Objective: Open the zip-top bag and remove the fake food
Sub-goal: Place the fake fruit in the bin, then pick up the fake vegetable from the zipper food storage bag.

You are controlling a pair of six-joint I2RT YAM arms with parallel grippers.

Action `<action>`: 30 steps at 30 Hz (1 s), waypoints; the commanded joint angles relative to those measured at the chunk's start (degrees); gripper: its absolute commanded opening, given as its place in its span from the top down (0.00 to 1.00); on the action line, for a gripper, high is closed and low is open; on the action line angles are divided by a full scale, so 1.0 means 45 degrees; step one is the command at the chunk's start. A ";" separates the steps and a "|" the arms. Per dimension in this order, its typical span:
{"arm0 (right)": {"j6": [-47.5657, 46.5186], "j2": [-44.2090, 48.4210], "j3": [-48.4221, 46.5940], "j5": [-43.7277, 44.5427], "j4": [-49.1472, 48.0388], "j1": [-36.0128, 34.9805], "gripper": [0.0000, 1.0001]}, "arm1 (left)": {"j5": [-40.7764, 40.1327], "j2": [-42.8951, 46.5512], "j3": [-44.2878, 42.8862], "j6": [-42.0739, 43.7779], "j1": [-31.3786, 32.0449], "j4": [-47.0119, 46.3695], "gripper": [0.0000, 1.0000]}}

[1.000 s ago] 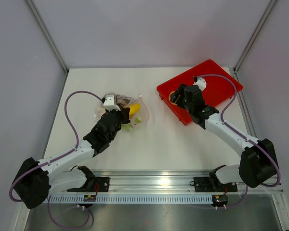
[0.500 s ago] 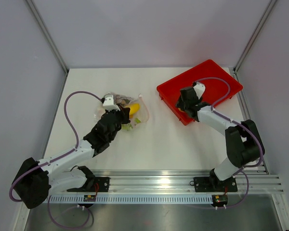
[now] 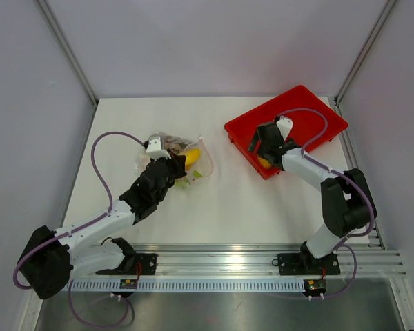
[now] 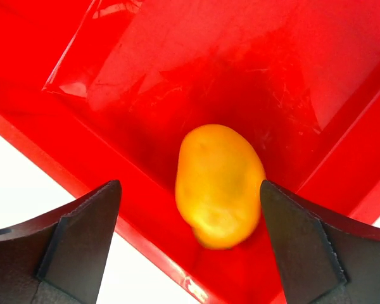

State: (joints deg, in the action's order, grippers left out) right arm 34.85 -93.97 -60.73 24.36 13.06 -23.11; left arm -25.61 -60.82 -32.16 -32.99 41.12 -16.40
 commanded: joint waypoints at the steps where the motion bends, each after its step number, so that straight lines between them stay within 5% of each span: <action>1: 0.0087 0.1097 -0.0060 -0.0177 -0.0206 0.0097 0.03 | -0.0344 0.0350 -0.0100 -0.0246 -0.0057 -0.1138 1.00; 9: 0.0439 0.2716 0.0760 -0.2052 -0.1182 -0.0176 0.10 | -0.0482 0.0409 -0.0021 -0.0754 -0.0057 -0.1179 1.00; 19: -0.0752 0.3969 0.1913 -0.7419 -0.4150 -0.0994 0.23 | -0.0189 0.0566 0.0019 -0.0383 -0.0057 -0.1569 1.00; 30: -0.2725 0.2252 0.0273 -0.8029 -0.3897 -0.3496 0.34 | 0.0552 0.0429 -0.0099 -0.0188 -0.0057 -0.1901 1.00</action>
State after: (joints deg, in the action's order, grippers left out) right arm 26.15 -82.41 -56.82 -9.28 -2.83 -38.02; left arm -24.49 -59.61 -32.10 -34.54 41.12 -19.77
